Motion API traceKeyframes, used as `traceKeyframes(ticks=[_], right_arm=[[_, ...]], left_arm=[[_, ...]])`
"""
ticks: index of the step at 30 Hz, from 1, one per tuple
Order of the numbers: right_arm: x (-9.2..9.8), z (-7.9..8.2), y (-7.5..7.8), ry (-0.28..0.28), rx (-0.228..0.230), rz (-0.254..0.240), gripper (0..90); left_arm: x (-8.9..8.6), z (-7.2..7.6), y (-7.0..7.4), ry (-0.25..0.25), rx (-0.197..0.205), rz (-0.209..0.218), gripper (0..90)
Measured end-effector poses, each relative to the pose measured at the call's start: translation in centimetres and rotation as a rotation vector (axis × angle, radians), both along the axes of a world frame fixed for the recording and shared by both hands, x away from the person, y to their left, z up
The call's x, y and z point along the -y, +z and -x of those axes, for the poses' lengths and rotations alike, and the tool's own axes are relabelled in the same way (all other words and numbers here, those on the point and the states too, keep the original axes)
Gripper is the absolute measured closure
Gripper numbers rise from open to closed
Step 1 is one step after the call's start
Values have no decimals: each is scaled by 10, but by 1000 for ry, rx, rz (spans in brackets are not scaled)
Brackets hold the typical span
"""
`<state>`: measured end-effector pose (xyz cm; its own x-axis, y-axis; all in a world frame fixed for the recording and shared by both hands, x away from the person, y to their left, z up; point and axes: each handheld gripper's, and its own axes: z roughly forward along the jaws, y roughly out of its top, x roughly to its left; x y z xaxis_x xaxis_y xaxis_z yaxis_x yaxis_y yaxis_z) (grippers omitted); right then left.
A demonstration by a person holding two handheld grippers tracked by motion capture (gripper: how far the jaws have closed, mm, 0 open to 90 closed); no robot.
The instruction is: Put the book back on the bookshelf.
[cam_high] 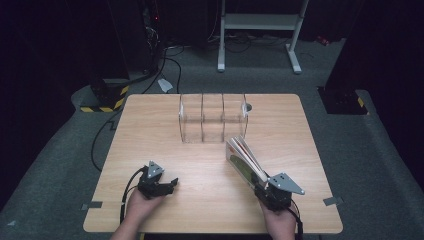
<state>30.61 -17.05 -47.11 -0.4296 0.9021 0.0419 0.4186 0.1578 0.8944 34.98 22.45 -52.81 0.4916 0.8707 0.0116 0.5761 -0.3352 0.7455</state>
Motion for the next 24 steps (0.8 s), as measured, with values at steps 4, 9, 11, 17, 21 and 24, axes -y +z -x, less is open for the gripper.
traceKeyframes(ticks=[4,9,11,17,21,24], right_arm=[[-1,-1,-1,-11,5,-4,655],[-3,0,-3,-31,23,4,667],[-3,-1,-3,-34,29,10,670],[-7,-3,-2,-34,32,16,690],[-8,-4,0,-24,25,29,738],[-5,-7,0,-30,14,5,746]], left_arm=[[0,0,0,0,0,0,239],[0,0,0,1,2,1,239],[0,0,0,2,1,3,239],[0,0,0,1,1,4,239],[0,0,0,2,0,6,239],[0,0,0,4,0,5,242]])
